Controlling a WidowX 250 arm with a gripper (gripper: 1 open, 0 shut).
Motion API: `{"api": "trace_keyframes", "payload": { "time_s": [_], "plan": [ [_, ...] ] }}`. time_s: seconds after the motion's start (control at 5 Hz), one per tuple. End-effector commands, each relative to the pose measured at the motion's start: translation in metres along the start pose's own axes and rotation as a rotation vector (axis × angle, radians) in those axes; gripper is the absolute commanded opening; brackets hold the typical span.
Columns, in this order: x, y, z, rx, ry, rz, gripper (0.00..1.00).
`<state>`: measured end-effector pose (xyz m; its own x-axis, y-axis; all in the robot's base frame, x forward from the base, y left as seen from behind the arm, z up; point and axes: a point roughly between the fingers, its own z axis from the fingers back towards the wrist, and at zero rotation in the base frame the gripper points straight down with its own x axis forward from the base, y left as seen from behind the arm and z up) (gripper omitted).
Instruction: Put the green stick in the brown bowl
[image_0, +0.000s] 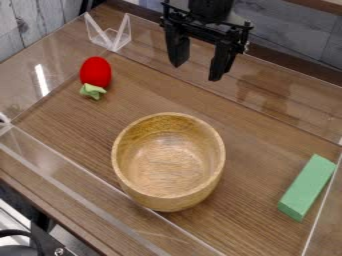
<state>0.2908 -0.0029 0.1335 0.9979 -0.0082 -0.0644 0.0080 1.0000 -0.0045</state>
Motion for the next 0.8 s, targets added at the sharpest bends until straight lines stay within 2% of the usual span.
{"api": "trace_keyframes", "payload": {
  "time_s": [0.0, 0.2, 0.6],
  "plan": [
    [-0.003, -0.01, -0.008, -0.011, 0.025, -0.009, 1.0],
    [-0.004, -0.049, -0.018, -0.035, 0.027, -0.041, 1.0],
    [-0.009, -0.121, -0.034, -0.06, -0.002, -0.081, 1.0]
  ]
}}
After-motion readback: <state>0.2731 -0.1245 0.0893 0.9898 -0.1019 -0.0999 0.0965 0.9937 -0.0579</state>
